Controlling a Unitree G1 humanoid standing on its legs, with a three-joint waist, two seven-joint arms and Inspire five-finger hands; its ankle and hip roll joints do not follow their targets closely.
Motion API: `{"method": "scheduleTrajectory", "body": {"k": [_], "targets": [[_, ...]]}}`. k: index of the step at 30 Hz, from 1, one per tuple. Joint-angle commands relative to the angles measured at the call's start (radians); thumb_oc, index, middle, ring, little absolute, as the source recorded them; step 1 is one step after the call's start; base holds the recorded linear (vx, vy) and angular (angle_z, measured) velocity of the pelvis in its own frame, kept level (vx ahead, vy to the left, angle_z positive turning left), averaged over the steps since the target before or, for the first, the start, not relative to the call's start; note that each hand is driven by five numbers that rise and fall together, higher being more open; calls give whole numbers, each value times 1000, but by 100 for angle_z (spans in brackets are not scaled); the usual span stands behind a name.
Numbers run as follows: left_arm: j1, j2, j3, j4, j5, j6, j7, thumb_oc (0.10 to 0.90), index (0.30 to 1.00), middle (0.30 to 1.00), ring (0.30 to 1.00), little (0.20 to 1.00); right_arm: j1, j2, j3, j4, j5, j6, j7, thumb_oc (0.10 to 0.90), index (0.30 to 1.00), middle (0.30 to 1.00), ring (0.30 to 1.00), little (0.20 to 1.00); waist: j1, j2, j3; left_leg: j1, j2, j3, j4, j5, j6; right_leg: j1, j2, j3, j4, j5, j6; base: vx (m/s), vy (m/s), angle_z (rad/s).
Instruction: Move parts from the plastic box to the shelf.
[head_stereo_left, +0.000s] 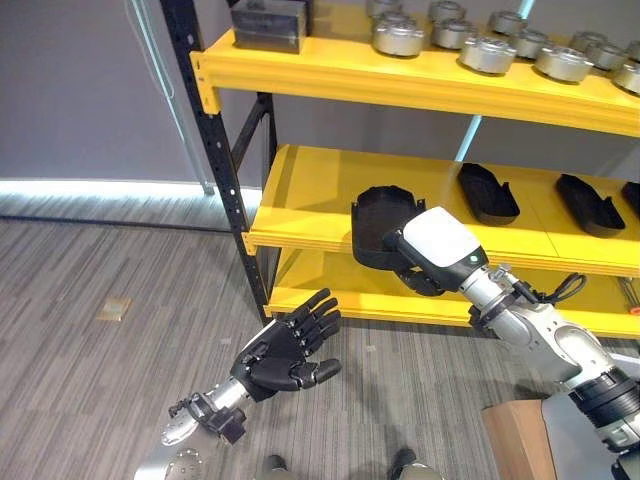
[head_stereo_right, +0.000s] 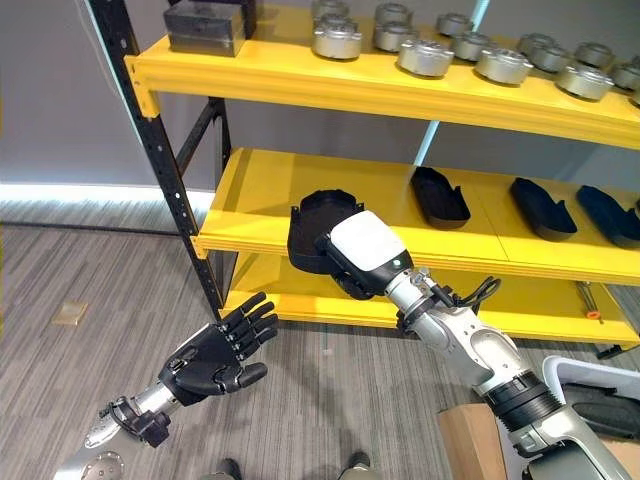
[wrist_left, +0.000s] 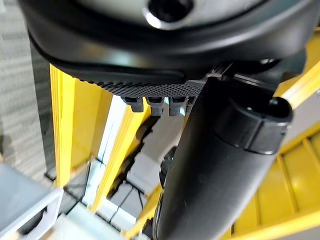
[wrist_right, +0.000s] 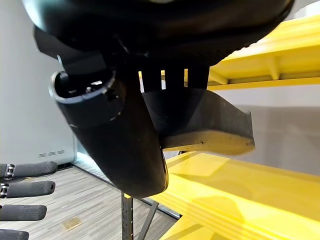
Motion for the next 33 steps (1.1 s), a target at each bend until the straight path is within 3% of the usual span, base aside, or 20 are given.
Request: {"method": "scheduleTrajectory", "body": {"k": [1,7,10,16,20,22,24,25,26,27,28,29,30,32,33], "targets": [[-44,-33,-31,-96,-50,-106,-83,900,1000,1000,1000,1000,-213,-34,-99,-29,22,-39,-126,400,300,300,300,300,15,43,-15,65,-10,-61,89,-203,35,34,58,-18,-36,-1,23,179,-308,43],[-19,-26,-38,-113,-63,-109,-96,900,1000,1000,1000,1000,-284,-78,-44,0,38,-55,-111,400,300,300,300,300,24,58,-20,46,71,-63,132,-171,-1,76,92,-38,40,-127,-36,150,-187,6],[-38,-32,-53,-95,-53,-101,-112,900,1000,1000,1000,1000,-321,-89,-10,27,13,-36,-114,400,300,300,300,300,21,71,-21,40,113,-73,140,-122,-23,73,103,-40,102,-177,-66,126,-133,4],[-71,-33,-71,-98,-48,-104,-105,900,1000,1000,1000,1000,-353,-94,23,74,-21,-2,-129,400,300,300,300,300,12,87,-15,49,144,-81,158,-85,-37,56,119,-41,186,-235,-100,75,-140,19],[-84,-32,-68,-96,-45,-107,-72,900,1000,1000,1000,1000,-362,-98,35,105,-18,5,-142,400,300,300,300,300,5,90,-19,41,169,-86,208,-24,-49,63,156,-44,215,-282,-143,69,-222,18],[-94,-38,-68,-88,-50,-119,-56,900,1000,1000,1000,1000,-370,-97,40,124,-11,10,-146,400,300,300,300,300,-2,84,-19,19,193,-62,273,41,-62,80,184,-61,202,-297,-172,93,-297,9],[-111,-46,-74,-82,-53,-112,-57,900,1000,1000,1000,1000,-375,-93,40,137,-16,26,-143,400,300,300,300,300,-6,71,-16,-5,218,-45,344,78,-92,110,198,-66,182,-314,-180,100,-208,23],[-117,-48,-76,-80,-57,-108,-62,900,1000,1000,1000,1000,-376,-94,40,142,-16,30,-143,400,300,300,300,300,-9,69,-15,-13,219,-39,360,71,-92,116,205,-71,173,-314,-184,68,-235,55],[-132,-55,-84,-75,-79,-96,-80,900,1000,1000,1000,1000,-372,-99,38,160,-21,29,-163,400,300,300,300,300,-10,65,-12,-43,184,-40,391,35,-78,128,222,-69,153,-313,-188,46,-192,81],[-134,-53,-87,-70,-84,-100,-71,900,1000,1000,1000,1000,-369,-96,41,167,-40,20,-183,400,300,300,300,300,-1,68,-6,-88,112,-61,375,13,-43,132,235,-56,125,-285,-184,46,-154,76],[-133,-53,-86,-70,-82,-102,-69,900,1000,1000,1000,1000,-369,-96,42,168,-42,19,-185,400,300,300,300,300,0,68,-5,-92,103,-66,371,10,-41,134,237,-52,122,-283,-182,69,-68,42],[-131,-50,-81,-70,-70,-111,-61,900,1000,1000,1000,1000,-370,-87,49,164,-48,17,-186,400,300,300,300,300,11,72,2,-112,51,-87,342,-9,-33,149,250,-30,99,-274,-172,130,-39,3],[-126,-50,-75,-78,-68,-109,-58,900,1000,1000,1000,1000,-372,-80,55,156,-53,18,-179,400,300,300,300,300,19,76,7,-126,27,-95,315,-10,-32,166,259,-16,77,-268,-167,213,-37,-14],[-107,-58,-61,-96,-45,-110,-62,900,1000,1000,1000,1000,-367,-78,60,116,-50,28,-158,400,300,300,300,300,25,86,6,-161,39,-48,198,47,-44,212,274,-20,15,-256,-159,251,21,-27],[-104,-56,-61,-97,-45,-112,-67,900,1000,1000,1000,1000,-365,-81,61,108,-48,31,-155,400,300,300,300,300,22,87,5,-159,43,-40,168,47,-58,226,272,-17,8,-266,-150,267,70,-31]]}}
